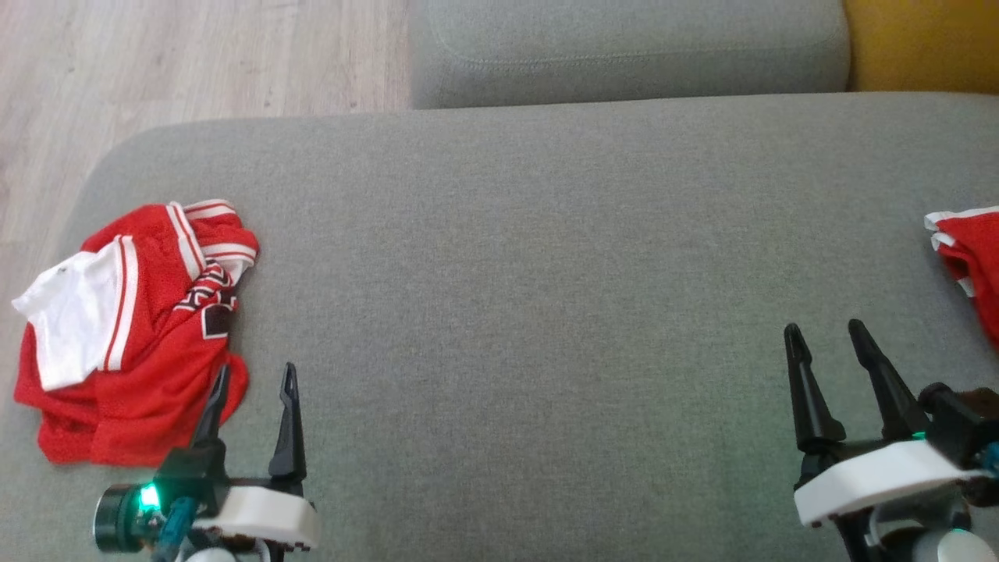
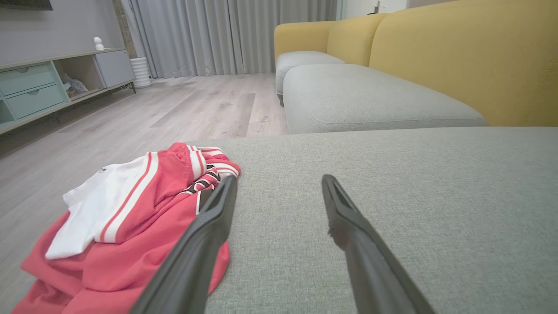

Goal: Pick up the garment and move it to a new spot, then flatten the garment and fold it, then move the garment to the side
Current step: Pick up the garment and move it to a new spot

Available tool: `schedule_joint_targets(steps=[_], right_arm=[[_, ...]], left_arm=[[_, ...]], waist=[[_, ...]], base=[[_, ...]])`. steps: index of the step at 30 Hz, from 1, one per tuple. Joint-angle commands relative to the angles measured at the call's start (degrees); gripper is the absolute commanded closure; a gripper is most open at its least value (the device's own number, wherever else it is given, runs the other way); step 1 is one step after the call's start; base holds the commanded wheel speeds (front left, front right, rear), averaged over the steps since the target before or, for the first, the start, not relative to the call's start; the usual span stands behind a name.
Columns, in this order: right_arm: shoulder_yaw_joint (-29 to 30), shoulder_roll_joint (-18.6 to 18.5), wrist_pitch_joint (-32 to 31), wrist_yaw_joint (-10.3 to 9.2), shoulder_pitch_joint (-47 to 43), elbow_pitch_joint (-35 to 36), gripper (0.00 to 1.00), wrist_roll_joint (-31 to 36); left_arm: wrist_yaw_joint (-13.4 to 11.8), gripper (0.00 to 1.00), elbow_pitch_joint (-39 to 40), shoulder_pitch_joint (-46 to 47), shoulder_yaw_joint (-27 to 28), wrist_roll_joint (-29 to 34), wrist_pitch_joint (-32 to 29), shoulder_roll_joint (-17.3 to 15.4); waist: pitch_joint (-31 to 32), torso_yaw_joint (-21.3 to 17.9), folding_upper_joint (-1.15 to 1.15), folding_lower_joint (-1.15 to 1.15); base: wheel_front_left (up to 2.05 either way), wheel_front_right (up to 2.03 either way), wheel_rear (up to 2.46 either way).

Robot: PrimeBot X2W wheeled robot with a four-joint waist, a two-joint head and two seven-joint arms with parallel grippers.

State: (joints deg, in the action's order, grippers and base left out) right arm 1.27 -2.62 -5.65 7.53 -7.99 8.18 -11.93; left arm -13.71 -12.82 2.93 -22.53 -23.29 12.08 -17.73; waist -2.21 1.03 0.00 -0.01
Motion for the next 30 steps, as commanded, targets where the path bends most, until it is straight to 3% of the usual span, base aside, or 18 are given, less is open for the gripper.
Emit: schedule_joint_targets(steps=[1, 15, 19, 24, 30], right_arm=[[-1.4, -0.3, -0.1, -0.04, 0.9, 2.5, 0.0, 0.4], [-2.0, -0.3, -1.3, -0.04, 0.4, 3.2, 0.0, 0.3], [-2.4, -0.3, -1.4, -0.04, 0.5, 3.7, 0.0, 0.5], [-2.7, -0.3, -1.6, -0.04, 1.2, 5.6, 0.0, 1.9], [-3.7, -0.3, -3.0, -0.04, 3.0, 8.4, 0.0, 4.1]], left_arm=[[-0.5, 0.0, 1.9, 1.6, 1.8, -0.5, -0.2, -1.6], [-0.8, 0.0, 2.0, 1.6, 1.3, -1.0, -0.6, -1.5], [0.1, 0.0, 2.5, 2.2, 1.5, -1.4, 0.5, -1.3], [0.9, 0.0, 2.9, 3.9, 1.9, -1.0, 2.0, -0.6], [2.1, 0.0, 1.6, 7.3, 2.4, 0.1, 2.8, 1.6]], waist=[[0.4, -0.1, 0.0, 0.01], [0.7, 0.0, 0.0, 0.01], [0.2, 1.1, 0.0, 0.01], [-1.1, 5.2, 0.0, 0.01], [-3.4, 13.3, 0.0, 0.01]], base=[[0.0, 0.0, 0.0], [0.0, 0.0, 0.0], [0.0, 0.0, 0.0], [0.0, 0.0, 0.0], [0.0, 0.0, 0.0]])
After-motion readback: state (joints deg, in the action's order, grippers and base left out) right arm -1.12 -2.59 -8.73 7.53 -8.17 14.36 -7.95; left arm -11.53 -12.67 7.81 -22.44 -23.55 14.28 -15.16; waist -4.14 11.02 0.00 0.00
